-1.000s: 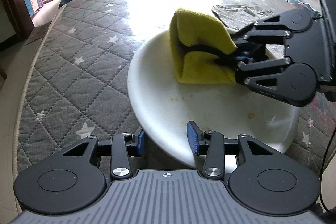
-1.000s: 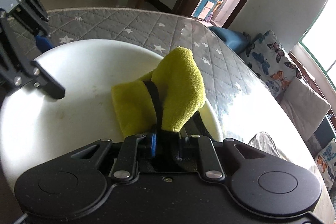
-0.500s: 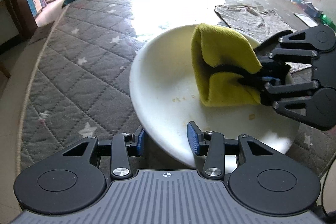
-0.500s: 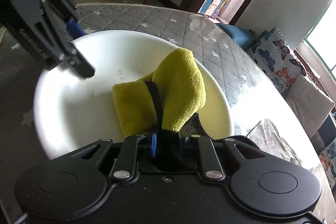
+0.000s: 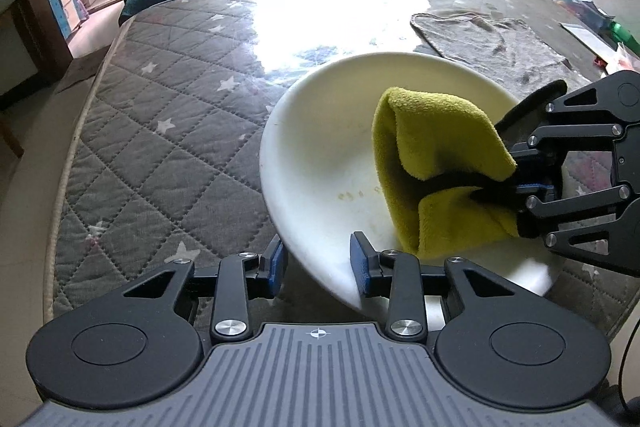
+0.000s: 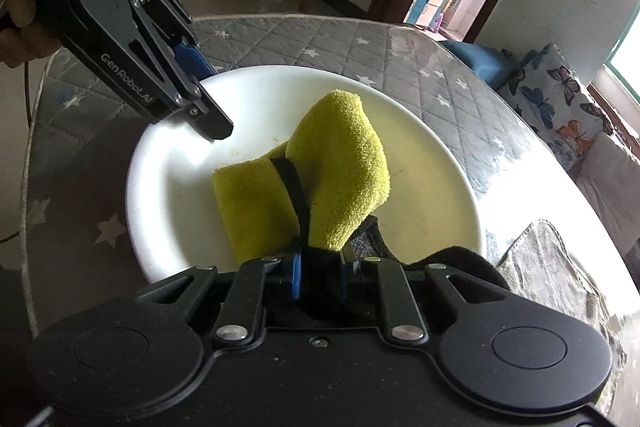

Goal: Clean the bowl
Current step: 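Rub the yellow cloth around the bowl's inner wall with the right tool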

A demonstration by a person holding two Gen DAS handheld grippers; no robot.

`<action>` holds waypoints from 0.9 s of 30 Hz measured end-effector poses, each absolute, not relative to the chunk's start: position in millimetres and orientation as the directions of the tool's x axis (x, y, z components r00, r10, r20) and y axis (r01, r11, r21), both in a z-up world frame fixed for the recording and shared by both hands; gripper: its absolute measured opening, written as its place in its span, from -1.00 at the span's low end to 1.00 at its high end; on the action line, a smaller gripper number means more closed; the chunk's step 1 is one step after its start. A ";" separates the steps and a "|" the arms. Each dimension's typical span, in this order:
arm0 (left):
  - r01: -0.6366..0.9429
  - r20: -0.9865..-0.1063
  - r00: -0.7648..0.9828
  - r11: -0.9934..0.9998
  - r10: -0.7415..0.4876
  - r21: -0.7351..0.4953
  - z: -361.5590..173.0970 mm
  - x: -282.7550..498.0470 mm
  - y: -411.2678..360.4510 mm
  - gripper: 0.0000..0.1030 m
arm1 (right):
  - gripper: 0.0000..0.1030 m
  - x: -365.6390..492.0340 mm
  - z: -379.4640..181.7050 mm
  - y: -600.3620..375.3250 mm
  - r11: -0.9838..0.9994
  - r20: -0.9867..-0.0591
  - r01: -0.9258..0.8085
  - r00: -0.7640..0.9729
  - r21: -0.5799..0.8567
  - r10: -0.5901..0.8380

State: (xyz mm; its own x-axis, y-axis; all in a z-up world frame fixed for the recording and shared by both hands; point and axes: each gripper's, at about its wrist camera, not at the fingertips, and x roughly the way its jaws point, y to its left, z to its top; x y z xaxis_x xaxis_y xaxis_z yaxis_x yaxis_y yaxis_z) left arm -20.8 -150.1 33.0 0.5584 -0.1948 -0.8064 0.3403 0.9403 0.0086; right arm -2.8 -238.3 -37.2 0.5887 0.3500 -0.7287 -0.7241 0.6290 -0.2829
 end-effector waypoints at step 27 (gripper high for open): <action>0.338 -0.796 0.569 0.941 -0.207 -0.003 26.9 -18.8 -148.6 -0.27 | -0.61 26.0 -38.1 -215.8 0.642 -0.697 -0.737 0.574 -0.211 0.430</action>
State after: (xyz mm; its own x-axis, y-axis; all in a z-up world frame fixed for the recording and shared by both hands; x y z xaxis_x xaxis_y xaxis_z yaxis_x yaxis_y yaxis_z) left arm -18.8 -148.6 26.9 0.5687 -0.2071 -0.7960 0.3384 0.9410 -0.0031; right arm 26.0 -215.8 -38.1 0.5737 0.4304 -0.6969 -0.7374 0.6418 -0.2107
